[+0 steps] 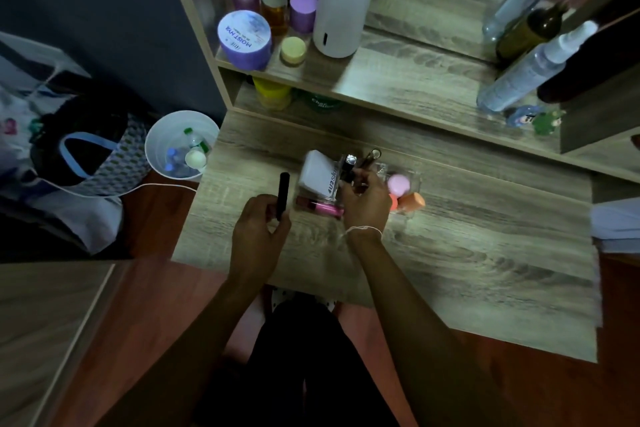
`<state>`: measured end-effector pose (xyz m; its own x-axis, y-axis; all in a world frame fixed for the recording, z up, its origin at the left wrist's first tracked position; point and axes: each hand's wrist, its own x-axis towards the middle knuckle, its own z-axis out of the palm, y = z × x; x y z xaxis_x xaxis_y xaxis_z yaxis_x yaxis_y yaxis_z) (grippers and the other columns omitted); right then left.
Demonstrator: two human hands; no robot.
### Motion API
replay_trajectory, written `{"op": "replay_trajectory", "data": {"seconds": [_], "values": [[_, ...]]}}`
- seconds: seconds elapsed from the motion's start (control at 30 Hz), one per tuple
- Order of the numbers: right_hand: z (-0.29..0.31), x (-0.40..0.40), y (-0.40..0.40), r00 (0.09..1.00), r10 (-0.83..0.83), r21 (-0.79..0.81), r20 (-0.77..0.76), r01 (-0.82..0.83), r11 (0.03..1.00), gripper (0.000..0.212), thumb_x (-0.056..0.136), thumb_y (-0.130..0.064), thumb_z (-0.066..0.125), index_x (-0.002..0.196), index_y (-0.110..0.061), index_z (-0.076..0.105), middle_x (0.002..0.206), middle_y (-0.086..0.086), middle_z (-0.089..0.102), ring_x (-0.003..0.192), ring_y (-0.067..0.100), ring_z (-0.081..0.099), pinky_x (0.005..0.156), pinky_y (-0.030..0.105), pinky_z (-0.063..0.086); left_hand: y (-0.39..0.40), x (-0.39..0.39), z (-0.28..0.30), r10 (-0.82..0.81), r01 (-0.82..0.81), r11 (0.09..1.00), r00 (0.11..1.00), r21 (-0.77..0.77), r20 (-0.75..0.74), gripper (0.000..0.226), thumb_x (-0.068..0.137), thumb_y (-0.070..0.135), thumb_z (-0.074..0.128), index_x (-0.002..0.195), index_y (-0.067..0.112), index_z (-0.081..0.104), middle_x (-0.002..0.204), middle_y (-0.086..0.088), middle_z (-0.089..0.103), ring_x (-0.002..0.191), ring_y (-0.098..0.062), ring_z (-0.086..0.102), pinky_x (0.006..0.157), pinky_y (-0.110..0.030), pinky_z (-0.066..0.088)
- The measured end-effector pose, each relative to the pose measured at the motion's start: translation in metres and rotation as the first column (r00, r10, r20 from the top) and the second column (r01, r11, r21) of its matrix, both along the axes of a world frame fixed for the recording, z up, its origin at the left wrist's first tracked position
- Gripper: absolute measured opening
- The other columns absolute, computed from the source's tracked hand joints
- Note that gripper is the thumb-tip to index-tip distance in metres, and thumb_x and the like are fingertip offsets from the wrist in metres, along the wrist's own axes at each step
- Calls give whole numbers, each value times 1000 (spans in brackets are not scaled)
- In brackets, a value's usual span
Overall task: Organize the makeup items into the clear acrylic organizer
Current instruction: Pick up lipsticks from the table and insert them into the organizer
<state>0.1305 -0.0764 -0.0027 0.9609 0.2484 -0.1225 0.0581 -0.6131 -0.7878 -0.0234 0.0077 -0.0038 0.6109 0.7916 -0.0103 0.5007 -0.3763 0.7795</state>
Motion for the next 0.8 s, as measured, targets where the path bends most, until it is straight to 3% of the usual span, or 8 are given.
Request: {"op": "replay_trajectory", "data": {"seconds": [0.13, 0.27, 0.4, 0.53, 0.63, 0.7, 0.8], "values": [[0, 0, 1, 1000, 2, -15, -4, -2, 1000, 27, 78, -8, 71, 104, -7, 67, 101, 14, 71, 92, 27, 65, 86, 42, 53, 0, 3, 0, -18, 18, 1000, 1000, -7, 0, 20, 82, 11, 67, 100, 13, 59, 95, -4, 64, 80, -8, 55, 71, -20, 41], [-1, 1, 1, 1000, 8, -17, -8, -8, 1000, 26, 79, -9, 71, 105, -8, 67, 101, 13, 70, 92, 27, 65, 86, 43, 53, 2, 6, 0, -34, 35, 999, 999, -6, 4, 22, 82, 12, 67, 102, 16, 58, 94, 2, 62, 79, -3, 52, 65, -14, 40], [-1, 1, -2, 1000, 19, -12, -8, -19, 1000, 26, 79, -9, 71, 105, -9, 66, 101, 11, 70, 91, 25, 65, 85, 42, 54, 3, 10, 2, -42, 42, 997, 999, -58, 0, 41, 85, 17, 65, 122, 23, 48, 100, 12, 57, 84, 3, 52, 68, -6, 38], [-2, -7, -19, 998, 38, 11, 46, -38, 999, 18, 82, -16, 69, 99, -15, 64, 95, 5, 70, 82, 15, 64, 76, 31, 55, 4, 17, 7, -73, 74, 996, 997, -43, 22, 31, 88, 24, 61, 117, 23, 49, 104, 5, 62, 86, 0, 55, 68, -6, 34], [-6, -18, -45, 991, 43, -15, 123, -42, 999, 11, 84, -17, 67, 94, -15, 64, 91, 6, 70, 75, 11, 60, 67, 15, 45, 3, 28, 15, -103, 105, 994, 992, -12, 72, 24, 92, 31, 58, 110, 17, 52, 102, 5, 62, 86, -3, 57, 67, -7, 38], [-10, -22, -65, 985, 16, -43, 171, -8, 999, 7, 83, -15, 67, 88, -12, 65, 85, 9, 70, 72, 18, 62, 65, 21, 43, 1, 41, 21, -137, 140, 990, 985, -20, 109, 23, 93, 30, 58, 108, 14, 56, 101, -2, 66, 86, -7, 61, 69, -11, 42], [-18, -22, -88, 980, -100, -74, 172, 114, 991, 6, 82, -12, 68, 86, -9, 64, 85, 13, 67, 79, 31, 63, 71, 33, 46, -4, 64, 31, -190, 191, 982, 974, 1, 123, 21, 91, 26, 60, 105, 10, 60, 97, 2, 63, 84, -6, 59, 71, -3, 41]]}}
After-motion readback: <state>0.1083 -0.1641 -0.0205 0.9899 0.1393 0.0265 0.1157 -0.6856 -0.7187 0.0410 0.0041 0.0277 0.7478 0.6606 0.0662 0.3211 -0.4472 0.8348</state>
